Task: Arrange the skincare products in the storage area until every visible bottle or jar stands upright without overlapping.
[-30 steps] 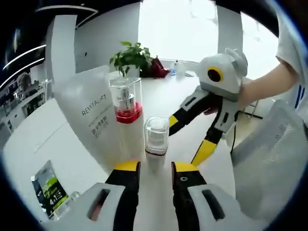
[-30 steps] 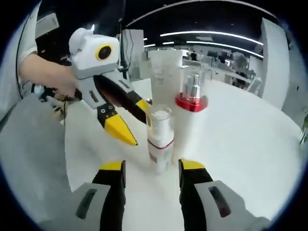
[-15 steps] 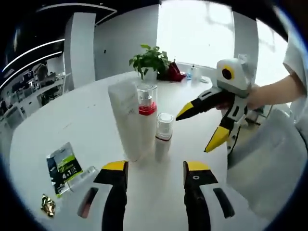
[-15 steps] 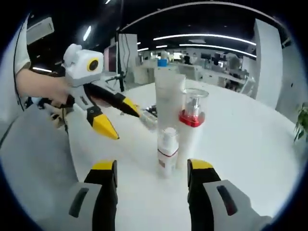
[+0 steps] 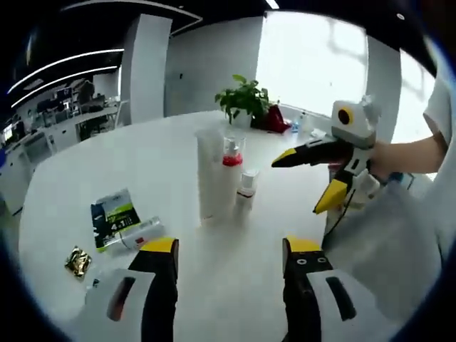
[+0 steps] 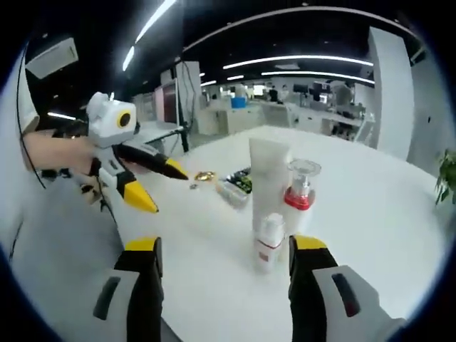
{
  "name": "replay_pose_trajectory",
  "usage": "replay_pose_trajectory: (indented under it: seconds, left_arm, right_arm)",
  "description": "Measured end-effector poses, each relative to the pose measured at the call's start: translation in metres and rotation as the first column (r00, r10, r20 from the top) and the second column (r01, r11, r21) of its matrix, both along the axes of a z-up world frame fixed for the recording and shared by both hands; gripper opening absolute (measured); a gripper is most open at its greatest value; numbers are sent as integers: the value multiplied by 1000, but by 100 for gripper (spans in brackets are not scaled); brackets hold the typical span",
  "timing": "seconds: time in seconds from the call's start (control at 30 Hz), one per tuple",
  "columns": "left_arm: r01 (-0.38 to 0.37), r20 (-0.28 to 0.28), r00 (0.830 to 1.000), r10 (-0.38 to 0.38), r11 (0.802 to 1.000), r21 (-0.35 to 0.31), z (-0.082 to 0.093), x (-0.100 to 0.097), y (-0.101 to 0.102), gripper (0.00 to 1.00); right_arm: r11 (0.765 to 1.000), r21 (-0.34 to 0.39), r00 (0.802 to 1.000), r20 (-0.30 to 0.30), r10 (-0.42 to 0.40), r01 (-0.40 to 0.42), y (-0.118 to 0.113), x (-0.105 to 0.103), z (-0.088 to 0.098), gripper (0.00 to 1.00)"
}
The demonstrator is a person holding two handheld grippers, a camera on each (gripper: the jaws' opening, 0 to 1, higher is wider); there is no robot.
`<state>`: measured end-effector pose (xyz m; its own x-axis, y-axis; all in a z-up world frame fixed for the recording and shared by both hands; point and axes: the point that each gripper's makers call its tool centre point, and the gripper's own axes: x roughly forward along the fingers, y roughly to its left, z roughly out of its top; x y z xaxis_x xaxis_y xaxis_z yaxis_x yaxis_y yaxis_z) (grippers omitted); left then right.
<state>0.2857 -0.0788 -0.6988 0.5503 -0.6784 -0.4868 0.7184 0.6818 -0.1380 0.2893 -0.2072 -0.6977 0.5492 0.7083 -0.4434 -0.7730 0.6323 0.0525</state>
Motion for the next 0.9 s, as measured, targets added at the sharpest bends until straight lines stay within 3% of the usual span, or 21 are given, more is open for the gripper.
replay_pose_trajectory:
  seconds: [0.37,0.57,0.9]
  left_arm:
    - [-86,-28,996,86,996,4,-1,-31,32,63]
    - [-118,-27,993,118,993,0,7,-48,42,67]
    - [-197,-33,980,197,980,-11,12,-65,73,74]
  right_arm:
    - [999,37,1000,1,-2,2,12,-20,14,78]
    - [999,53,1000,-5,-6,6,15,-29,15,79]
    - [997,77,1000,-5,-25,25,12,-39,20,81]
